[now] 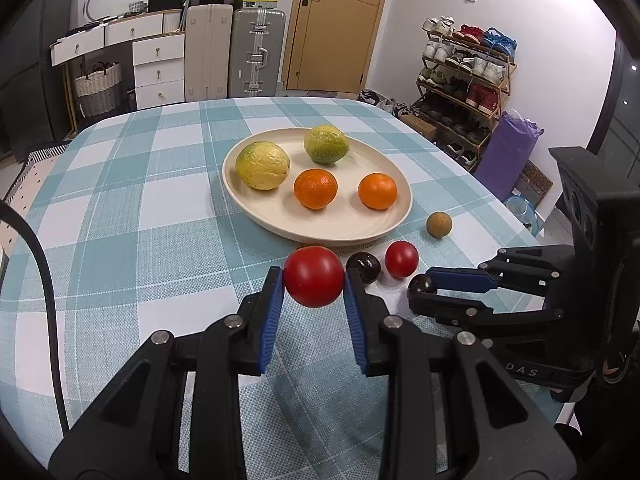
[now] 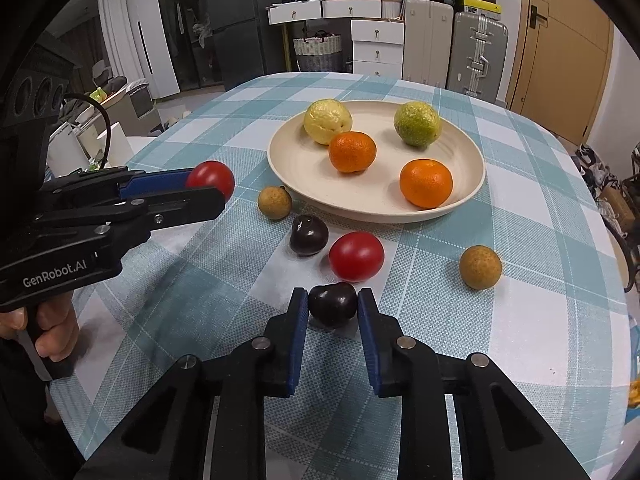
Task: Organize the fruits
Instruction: 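Carry the tomato and plum onto the cream plate and open both grippers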
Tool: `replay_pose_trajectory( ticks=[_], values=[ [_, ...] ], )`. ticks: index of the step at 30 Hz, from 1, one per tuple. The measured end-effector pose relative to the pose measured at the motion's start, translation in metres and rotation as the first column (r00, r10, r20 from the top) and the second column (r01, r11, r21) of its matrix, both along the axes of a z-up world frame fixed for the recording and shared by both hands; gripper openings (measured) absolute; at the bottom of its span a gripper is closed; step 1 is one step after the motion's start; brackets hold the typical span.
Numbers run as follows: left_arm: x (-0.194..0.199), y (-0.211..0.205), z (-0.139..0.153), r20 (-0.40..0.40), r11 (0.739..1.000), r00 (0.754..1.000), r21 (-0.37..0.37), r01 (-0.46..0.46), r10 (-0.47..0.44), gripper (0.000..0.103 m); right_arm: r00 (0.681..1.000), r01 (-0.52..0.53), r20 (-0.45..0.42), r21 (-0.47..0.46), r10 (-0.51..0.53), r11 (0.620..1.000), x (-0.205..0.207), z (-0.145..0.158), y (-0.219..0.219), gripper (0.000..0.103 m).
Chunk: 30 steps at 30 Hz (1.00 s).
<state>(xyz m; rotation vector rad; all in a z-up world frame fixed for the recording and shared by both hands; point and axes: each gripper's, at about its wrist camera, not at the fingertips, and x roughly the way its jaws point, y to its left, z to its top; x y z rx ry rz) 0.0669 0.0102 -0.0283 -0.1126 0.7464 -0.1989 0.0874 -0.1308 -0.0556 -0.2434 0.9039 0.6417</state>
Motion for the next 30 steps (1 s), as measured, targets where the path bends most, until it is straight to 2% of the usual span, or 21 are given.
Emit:
replay_pose_trajectory(
  ticks=[10, 30],
  values=[
    [0.000, -0.002, -0.001, -0.004, 1.000, 1.000, -0.004, -0.002, 0.002, 0.028, 1.000, -0.006, 0.006, 0.018, 0.006, 1.000, -0.003, 0.004, -0.004, 0.026],
    [0.008, 0.012, 0.008, 0.010, 0.999, 0.999, -0.033, -0.037, 0.037, 0.028, 0.995, 0.049, 0.082, 0.122, -0.059, 0.991, 0.019, 0.046, -0.018, 0.025]
  ],
)
